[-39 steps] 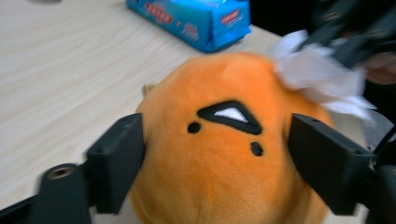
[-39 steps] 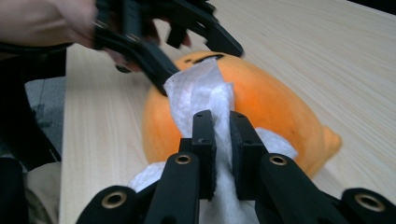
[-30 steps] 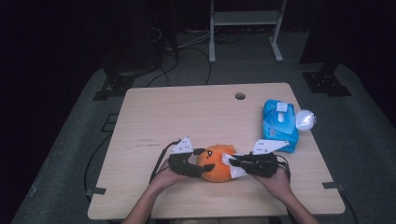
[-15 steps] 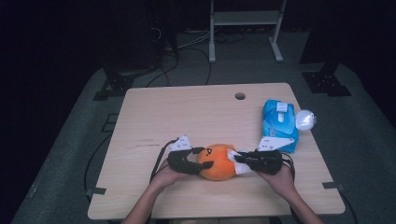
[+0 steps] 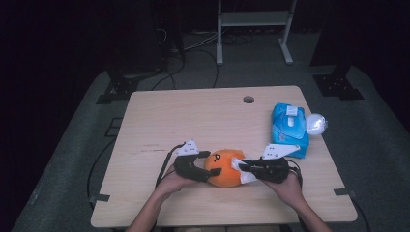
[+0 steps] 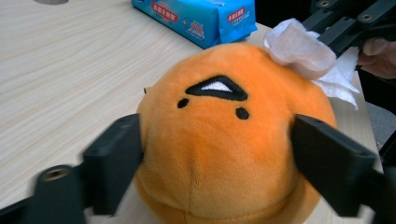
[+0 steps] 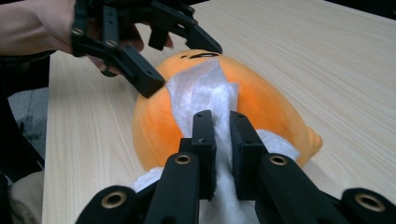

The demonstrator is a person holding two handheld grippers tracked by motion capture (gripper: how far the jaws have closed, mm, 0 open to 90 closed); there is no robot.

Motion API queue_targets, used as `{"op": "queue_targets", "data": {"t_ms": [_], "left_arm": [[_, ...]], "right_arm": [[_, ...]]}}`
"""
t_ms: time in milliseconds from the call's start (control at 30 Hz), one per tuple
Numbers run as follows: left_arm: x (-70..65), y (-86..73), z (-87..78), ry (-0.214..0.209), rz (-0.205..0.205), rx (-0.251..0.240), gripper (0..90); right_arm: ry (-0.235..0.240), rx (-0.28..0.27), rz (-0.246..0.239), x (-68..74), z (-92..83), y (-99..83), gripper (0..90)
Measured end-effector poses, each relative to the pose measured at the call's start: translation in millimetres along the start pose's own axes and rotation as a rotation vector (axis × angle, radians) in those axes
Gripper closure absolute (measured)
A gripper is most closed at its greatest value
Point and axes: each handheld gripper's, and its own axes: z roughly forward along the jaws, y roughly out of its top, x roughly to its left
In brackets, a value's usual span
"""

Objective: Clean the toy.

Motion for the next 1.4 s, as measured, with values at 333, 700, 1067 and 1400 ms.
{"op": "queue_targets", "data": {"t_ms": [333, 700, 1067, 1400], "left_arm": [[-5.6, 2.3, 4.6, -0.023, 0.007, -0.004, 28.5], [-11.1, 5.7, 7.4, -0.008, 0.036, -0.008, 19.6], [-18.2, 7.4, 8.2, -0.031, 0.073, 0.001, 30.4], [-20.7, 9.0, 8.9, -0.019, 0.084, -0.017, 20.7]], "right_arm": [[0.0, -0.015, 0.017, 3.2, -0.7, 1.3, 81.4], [-0.012, -0.023, -0.007, 3.8, 5.2, 8.6, 81.5], [0.008, -0.035, 0.0, 8.6, 4.6, 8.6, 81.3], [-0.034, -0.037, -0.005, -0.2, 0.4, 9.9, 81.4]]}}
